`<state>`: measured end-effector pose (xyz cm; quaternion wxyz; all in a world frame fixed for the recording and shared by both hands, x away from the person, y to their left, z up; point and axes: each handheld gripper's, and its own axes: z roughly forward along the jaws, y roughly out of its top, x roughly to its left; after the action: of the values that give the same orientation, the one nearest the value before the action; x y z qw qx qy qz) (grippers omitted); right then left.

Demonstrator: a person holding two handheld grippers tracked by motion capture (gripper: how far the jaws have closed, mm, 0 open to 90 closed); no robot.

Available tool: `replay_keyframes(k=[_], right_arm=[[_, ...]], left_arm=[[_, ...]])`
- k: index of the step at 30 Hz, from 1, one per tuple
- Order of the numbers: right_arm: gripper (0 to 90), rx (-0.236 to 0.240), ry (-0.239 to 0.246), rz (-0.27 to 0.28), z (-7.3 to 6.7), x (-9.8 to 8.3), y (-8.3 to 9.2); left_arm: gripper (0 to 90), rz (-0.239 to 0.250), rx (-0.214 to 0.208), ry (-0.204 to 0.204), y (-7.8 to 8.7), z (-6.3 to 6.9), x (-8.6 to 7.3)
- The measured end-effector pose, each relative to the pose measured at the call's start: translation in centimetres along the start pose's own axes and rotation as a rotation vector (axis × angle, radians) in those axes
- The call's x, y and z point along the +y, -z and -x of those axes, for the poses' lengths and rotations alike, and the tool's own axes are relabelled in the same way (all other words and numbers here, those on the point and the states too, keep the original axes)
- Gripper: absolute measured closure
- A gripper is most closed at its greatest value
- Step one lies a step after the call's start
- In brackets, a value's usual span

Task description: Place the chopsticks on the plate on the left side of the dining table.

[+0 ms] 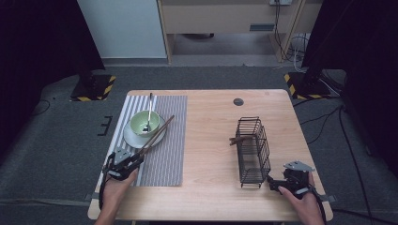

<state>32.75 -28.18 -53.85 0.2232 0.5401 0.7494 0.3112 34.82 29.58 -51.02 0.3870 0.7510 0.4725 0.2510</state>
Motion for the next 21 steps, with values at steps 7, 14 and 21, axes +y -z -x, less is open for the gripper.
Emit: replay_keyframes(k=[7,14,21], right_arm=[[0.8,0.000,0.000,0.000,0.00,0.00,0.00],[0.8,0.000,0.000,0.000,0.00,0.00,0.00],[0.8,0.000,0.000,0.000,0.00,0.00,0.00]], left_arm=[[71.6,0.019,-0.003,-0.006,0.44,0.09,0.43],[66.7,0.034,0.007,0.001,0.55,-0.27,0.61],[58.1,0.046,0.025,0.005,0.80,-0.57,0.71]])
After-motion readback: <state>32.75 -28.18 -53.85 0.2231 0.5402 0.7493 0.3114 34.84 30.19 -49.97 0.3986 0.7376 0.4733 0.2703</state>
